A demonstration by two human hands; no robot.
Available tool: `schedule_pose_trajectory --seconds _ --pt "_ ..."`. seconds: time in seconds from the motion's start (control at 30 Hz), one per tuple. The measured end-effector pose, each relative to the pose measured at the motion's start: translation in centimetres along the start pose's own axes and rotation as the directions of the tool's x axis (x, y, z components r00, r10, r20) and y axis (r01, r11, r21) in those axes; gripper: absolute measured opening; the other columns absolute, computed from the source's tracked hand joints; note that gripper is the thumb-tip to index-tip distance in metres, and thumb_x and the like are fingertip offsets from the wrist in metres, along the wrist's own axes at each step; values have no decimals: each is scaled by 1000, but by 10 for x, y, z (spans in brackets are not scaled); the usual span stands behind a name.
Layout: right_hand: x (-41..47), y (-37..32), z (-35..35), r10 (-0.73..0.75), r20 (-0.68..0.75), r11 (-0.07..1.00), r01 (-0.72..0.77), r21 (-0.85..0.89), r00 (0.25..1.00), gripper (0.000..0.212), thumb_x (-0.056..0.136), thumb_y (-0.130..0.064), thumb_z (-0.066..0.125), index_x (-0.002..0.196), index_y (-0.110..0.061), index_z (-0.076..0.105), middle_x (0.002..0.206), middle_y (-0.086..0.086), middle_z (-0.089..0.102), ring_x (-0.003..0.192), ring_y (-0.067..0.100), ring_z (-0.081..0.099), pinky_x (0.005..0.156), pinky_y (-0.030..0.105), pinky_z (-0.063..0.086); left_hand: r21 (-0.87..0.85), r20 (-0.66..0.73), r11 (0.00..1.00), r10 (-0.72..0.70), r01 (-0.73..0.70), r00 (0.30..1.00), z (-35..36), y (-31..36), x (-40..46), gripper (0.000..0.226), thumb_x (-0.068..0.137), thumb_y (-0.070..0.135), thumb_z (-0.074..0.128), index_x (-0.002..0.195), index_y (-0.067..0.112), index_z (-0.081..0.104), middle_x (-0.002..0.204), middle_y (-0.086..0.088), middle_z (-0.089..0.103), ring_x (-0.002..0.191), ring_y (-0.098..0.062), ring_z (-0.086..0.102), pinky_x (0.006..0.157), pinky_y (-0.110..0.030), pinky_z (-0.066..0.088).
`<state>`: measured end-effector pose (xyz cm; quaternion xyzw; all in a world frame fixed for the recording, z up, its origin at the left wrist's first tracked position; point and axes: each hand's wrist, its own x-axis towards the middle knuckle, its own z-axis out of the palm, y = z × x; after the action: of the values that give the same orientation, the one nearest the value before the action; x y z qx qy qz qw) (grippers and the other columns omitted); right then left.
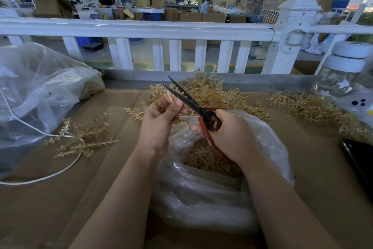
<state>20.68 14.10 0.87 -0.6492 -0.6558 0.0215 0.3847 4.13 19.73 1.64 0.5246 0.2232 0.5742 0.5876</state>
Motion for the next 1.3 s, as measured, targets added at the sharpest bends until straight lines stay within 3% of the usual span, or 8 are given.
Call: schedule_pose_trajectory --seconds 0.27,0.43,0.63,0.77,0.93,1.07,1.2,1.3 --pt "0 1 -2 2 -37 990 -7 -140 999 52 72 -88 51 76 -36 51 59 -23 50 56 -8 49 47 11 26 21 -42 998 63 -62 997 0 2 0 6 84 13 69 78 15 70 69 1 68 63 -6 61 62 -15 48" --pt "0 -2 -3 -2 -45 987 -6 -163 999 59 70 -92 41 82 -35 54 64 -26 47 59 -10 46 49 12 27 66 -30 995 77 -75 997 1 4 -1 8 80 17 73 75 23 73 73 0 69 70 -12 63 69 -22 52" --pt "-1 -2 -3 -4 -79 987 -9 -159 997 64 66 -95 33 76 -35 52 59 -25 46 55 -10 45 48 11 24 105 17 992 75 -76 997 -1 4 -1 1 81 14 73 81 14 72 76 -1 70 73 -14 63 73 -23 53" --pt "0 1 -2 -2 -76 990 -9 -142 997 66 65 -95 37 74 -32 55 58 -23 49 54 -8 48 47 11 25 98 30 992 73 -76 997 -2 6 -1 4 80 17 74 78 21 74 77 0 72 73 -12 65 73 -22 53" --pt "0 2 0 -5 -63 994 -2 -111 998 61 67 -92 44 71 -33 53 57 -22 50 53 -6 49 47 10 27 98 -12 994 52 -50 999 -1 4 0 20 88 5 66 77 21 71 75 1 72 71 -11 66 67 -20 51" --pt "0 3 -1 2 -51 997 -6 -79 999 66 64 -94 41 73 -30 57 58 -21 52 55 -4 52 48 12 30 83 -50 996 30 -26 998 -3 1 1 8 95 11 59 96 4 63 79 -3 71 71 -14 64 67 -26 50" --pt "0 2 -2 -8 -42 997 5 -74 999 56 65 -92 43 69 -37 51 57 -24 50 54 -6 51 48 10 30 68 -52 996 56 -53 997 -2 3 -1 8 88 17 66 90 10 66 78 0 71 69 -8 64 64 -18 49" --pt "1 3 -2 -6 -37 996 3 -87 999 60 69 -89 51 83 -33 64 64 -26 52 60 -7 53 51 12 37 72 -65 995 72 -67 995 -1 4 -1 4 90 14 65 87 12 67 78 1 70 69 -7 63 62 -15 47"
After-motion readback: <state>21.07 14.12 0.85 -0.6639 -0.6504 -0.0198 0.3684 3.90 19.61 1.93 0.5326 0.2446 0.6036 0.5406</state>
